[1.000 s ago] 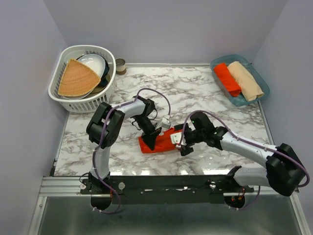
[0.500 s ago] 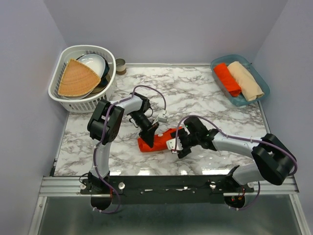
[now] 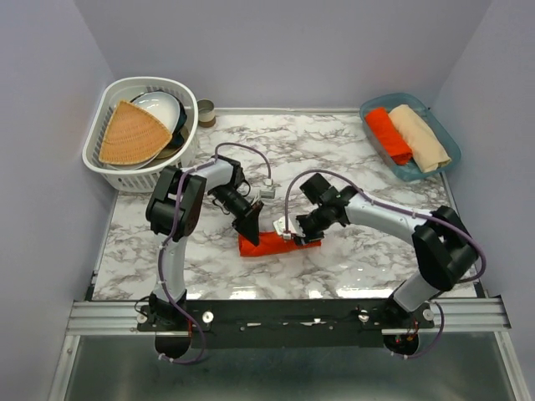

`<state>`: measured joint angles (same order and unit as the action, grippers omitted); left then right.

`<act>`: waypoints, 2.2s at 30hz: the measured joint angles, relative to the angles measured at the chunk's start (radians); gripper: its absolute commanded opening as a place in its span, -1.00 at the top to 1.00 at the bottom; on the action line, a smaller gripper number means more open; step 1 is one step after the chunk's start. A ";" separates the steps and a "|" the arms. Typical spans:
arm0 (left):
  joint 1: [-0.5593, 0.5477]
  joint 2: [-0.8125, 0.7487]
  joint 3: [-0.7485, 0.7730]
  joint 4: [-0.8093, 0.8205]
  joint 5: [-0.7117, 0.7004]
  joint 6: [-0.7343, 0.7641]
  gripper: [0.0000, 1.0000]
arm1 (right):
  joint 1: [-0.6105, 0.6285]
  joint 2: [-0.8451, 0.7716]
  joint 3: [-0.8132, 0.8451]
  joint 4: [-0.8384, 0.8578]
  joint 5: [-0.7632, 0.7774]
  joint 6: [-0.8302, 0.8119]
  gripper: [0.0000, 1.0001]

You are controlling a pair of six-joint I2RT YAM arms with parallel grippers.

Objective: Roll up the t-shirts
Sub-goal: Roll the T-shirt to the center of the board.

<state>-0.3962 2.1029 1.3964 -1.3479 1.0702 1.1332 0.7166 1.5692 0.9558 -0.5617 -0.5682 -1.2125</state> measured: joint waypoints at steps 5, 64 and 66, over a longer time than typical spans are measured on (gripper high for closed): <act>0.041 0.008 -0.006 0.004 0.049 -0.026 0.84 | -0.071 0.187 0.193 -0.240 -0.095 -0.028 0.89; -0.235 -0.340 -0.270 0.817 -0.552 -0.469 0.17 | -0.315 0.705 0.673 -0.861 -0.375 0.299 -1.00; -0.232 -0.331 -0.262 0.818 -0.541 -0.481 0.17 | -0.352 0.610 0.598 -0.797 -0.335 0.301 -1.00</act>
<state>-0.6285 1.7721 1.1343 -0.5297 0.5289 0.6525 0.3641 2.1788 1.5539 -1.3586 -0.9035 -0.9115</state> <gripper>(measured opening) 0.416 0.992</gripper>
